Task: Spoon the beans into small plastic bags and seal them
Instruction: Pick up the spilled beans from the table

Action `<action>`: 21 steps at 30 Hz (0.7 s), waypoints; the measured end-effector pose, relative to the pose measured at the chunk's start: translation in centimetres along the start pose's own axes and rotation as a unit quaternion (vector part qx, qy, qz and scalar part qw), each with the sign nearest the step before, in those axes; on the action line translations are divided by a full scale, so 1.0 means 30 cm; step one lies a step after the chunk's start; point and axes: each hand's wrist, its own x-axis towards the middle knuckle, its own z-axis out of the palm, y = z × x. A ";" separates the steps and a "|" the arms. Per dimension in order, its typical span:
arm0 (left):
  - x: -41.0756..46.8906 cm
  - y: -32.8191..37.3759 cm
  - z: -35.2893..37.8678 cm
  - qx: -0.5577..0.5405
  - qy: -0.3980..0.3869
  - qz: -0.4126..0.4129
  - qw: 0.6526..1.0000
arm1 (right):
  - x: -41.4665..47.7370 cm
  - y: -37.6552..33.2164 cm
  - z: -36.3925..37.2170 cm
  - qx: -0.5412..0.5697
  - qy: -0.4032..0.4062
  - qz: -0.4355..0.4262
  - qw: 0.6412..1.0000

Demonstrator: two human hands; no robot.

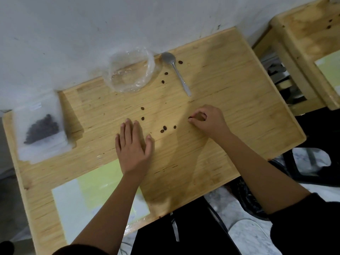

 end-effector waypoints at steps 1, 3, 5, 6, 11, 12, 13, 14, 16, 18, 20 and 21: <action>-0.001 0.002 -0.001 -0.001 0.001 -0.001 1.000 | 0.006 0.003 0.000 -0.013 -0.015 -0.003 1.000; -0.001 0.006 -0.004 -0.005 0.003 -0.004 1.000 | 0.017 0.008 0.003 -0.019 -0.043 -0.003 0.999; -0.002 0.011 -0.006 -0.005 0.003 -0.009 1.000 | 0.016 0.002 0.000 0.009 -0.051 0.019 0.998; -0.002 0.012 -0.008 -0.005 0.002 -0.010 1.000 | 0.013 -0.006 -0.007 0.035 -0.043 0.037 0.998; -0.002 0.009 -0.009 0.000 0.001 -0.008 1.000 | 0.017 -0.004 -0.067 0.288 -0.009 0.209 0.934; -0.002 0.010 -0.010 0.000 0.002 -0.008 1.000 | 0.021 0.001 -0.080 0.367 0.001 0.249 0.896; -0.003 0.011 -0.010 -0.001 0.005 -0.009 1.000 | 0.023 0.005 -0.092 0.452 0.008 0.276 0.848; -0.004 0.013 -0.010 -0.002 0.007 -0.009 1.000 | 0.021 0.006 -0.104 0.528 0.006 0.290 0.798; -0.005 0.016 -0.008 -0.002 0.011 -0.011 1.000 | 0.012 0.015 -0.121 0.618 -0.014 0.287 0.732; -0.005 0.015 -0.006 0.001 0.014 -0.011 1.000 | 0.000 0.032 -0.126 0.651 -0.041 0.267 0.710; -0.004 0.014 -0.004 0.004 0.015 -0.010 1.000 | -0.002 0.050 -0.128 0.651 -0.047 0.261 0.712; -0.003 0.014 -0.003 0.004 0.015 -0.010 1.000 | 0.001 0.059 -0.130 0.641 -0.041 0.267 0.718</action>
